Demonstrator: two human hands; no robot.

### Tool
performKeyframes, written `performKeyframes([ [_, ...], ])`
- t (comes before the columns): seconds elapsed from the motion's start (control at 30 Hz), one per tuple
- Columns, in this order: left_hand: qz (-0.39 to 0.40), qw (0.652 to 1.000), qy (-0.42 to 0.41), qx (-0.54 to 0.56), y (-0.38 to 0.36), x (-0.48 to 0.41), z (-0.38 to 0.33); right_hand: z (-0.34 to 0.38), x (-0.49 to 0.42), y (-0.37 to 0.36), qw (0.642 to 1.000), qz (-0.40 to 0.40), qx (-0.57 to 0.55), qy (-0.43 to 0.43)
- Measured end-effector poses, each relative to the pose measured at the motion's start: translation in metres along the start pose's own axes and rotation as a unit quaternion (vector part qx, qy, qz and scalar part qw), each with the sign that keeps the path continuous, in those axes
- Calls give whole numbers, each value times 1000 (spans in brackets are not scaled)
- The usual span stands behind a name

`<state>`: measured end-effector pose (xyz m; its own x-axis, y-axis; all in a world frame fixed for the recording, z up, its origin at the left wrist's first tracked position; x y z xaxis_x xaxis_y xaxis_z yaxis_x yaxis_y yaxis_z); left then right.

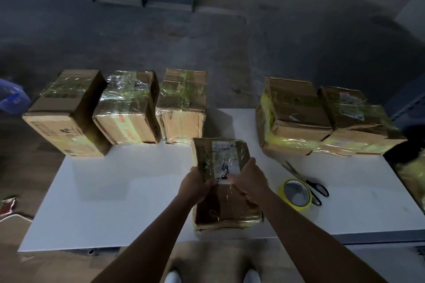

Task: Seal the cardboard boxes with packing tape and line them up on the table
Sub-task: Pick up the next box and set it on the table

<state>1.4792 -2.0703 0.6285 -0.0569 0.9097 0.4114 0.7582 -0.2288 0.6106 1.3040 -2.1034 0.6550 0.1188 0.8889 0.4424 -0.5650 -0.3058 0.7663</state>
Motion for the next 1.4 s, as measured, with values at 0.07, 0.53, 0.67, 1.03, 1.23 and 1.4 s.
performKeyframes([
  [0.07,-2,1000,2,-7,1,0,-1,0,-1,0,1000,1,1,-5],
  [0.53,-133,972,58,-184,3,9,-49,-12,8,6,997,24,-39,69],
  [0.67,-138,970,68,-186,2,7,-50,-15,8,6,996,14,-52,69],
  [1.03,-119,974,57,-183,10,11,-55,-23,2,5,993,64,-53,90],
  [1.23,-148,957,-157,-194,-14,34,-120,-39,-1,21,989,59,-97,99],
  [1.4,-73,975,-190,-95,-65,36,-160,-94,-7,49,995,-7,-78,61],
])
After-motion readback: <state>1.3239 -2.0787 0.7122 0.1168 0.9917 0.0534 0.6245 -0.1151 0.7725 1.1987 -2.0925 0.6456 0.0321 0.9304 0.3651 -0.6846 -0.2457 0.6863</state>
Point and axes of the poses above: each hand's wrist, its own x-axis away from the middle knuckle, its own y-axis out of the back of the hand, z = x × y, the point moved 7 cm from there along -x, towards the middle knuckle, and after that the axes turned 3 degrees about -x, right-handed, at the moved point
